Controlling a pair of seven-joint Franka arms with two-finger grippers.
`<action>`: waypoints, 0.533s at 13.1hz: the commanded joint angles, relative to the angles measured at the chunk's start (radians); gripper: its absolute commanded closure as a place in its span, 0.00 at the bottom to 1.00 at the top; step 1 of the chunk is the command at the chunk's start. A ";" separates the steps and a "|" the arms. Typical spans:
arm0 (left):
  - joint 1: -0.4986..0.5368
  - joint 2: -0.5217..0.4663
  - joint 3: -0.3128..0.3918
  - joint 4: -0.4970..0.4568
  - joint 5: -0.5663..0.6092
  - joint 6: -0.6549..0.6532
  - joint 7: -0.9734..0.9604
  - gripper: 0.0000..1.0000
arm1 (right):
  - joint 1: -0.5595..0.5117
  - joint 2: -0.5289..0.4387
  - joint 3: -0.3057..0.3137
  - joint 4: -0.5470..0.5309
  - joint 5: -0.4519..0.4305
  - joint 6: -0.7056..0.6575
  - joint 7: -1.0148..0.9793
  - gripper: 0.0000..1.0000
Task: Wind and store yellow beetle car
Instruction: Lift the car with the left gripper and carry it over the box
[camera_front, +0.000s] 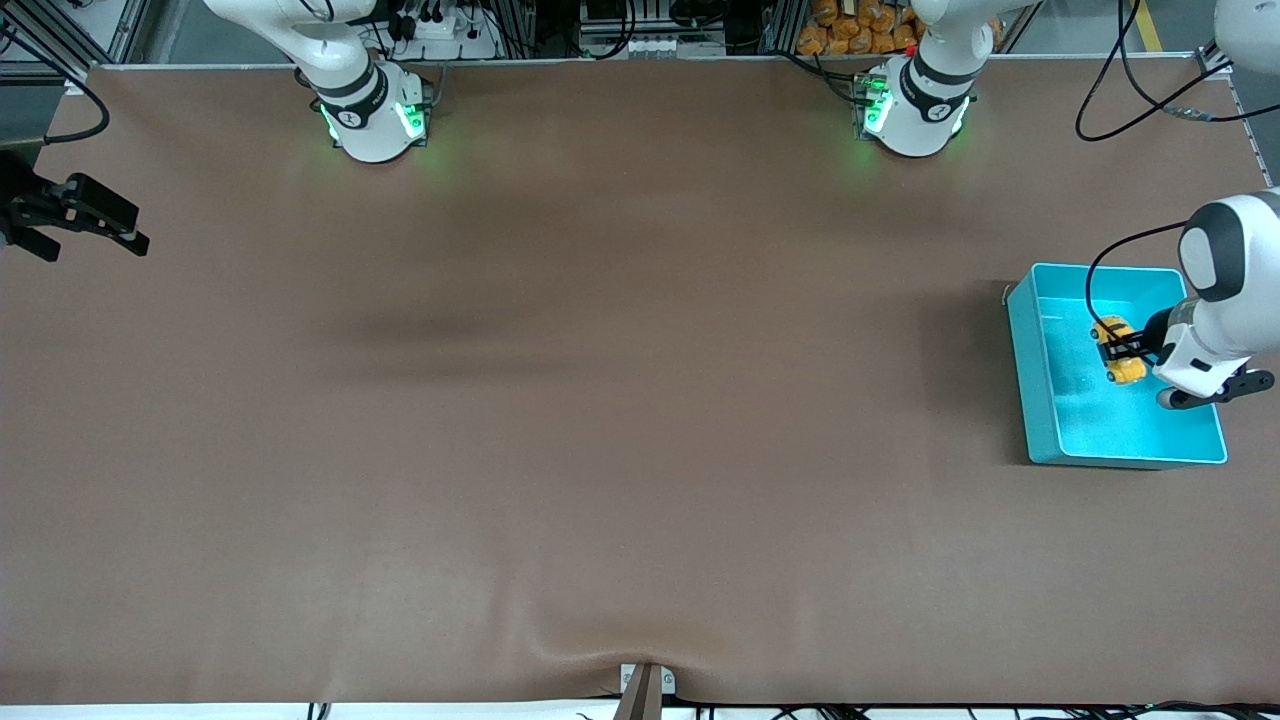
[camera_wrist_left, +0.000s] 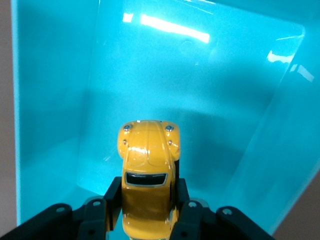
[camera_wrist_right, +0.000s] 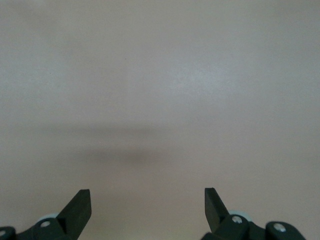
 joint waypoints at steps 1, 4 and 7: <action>0.022 0.025 -0.004 -0.001 0.025 0.039 0.025 1.00 | 0.004 -0.008 0.001 -0.002 -0.004 -0.006 0.011 0.00; 0.034 0.055 -0.004 -0.001 0.030 0.067 0.026 1.00 | 0.004 -0.008 0.001 -0.002 -0.002 -0.009 0.014 0.00; 0.034 0.077 -0.004 0.001 0.057 0.091 0.026 1.00 | 0.004 -0.008 0.001 -0.001 -0.002 -0.009 0.014 0.00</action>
